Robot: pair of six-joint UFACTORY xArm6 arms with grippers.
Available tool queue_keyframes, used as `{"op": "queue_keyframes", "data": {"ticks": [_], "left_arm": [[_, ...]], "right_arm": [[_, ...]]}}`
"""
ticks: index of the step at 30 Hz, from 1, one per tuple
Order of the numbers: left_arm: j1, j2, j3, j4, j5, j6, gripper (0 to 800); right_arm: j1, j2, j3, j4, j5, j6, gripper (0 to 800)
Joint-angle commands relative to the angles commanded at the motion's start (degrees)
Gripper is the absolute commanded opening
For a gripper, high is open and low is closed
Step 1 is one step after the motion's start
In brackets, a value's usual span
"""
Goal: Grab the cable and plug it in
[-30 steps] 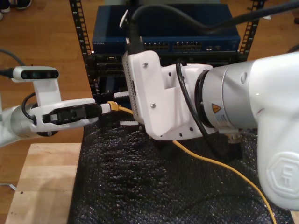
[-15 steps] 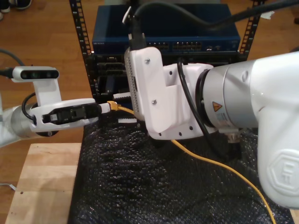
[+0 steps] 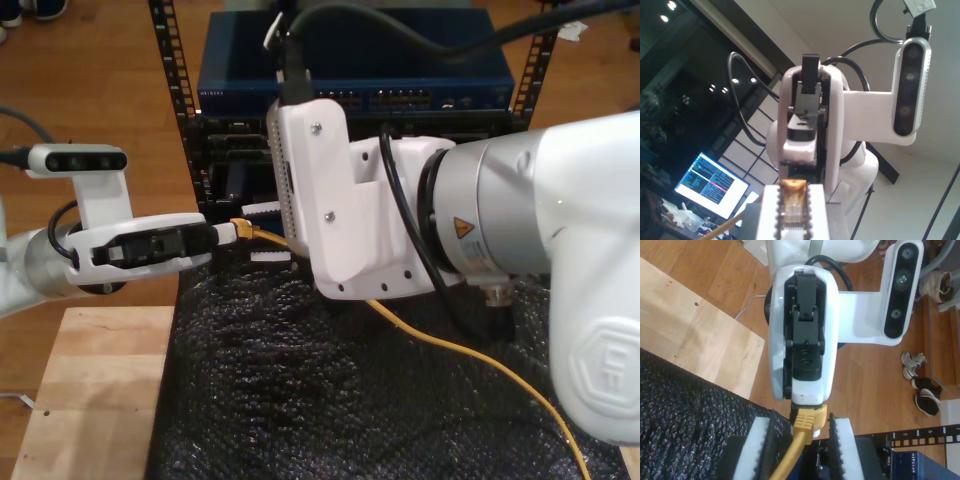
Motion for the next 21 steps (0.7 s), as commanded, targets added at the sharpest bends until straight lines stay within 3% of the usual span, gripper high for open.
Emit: {"op": "queue_keyframes", "data": {"ticks": [21], "left_arm": [[-0.18, -0.09, 0.26, 0.00, 0.26, 0.00, 36]], "right_arm": [[1.41, 0.44, 0.26, 0.09, -1.14, 0.09, 246]]}}
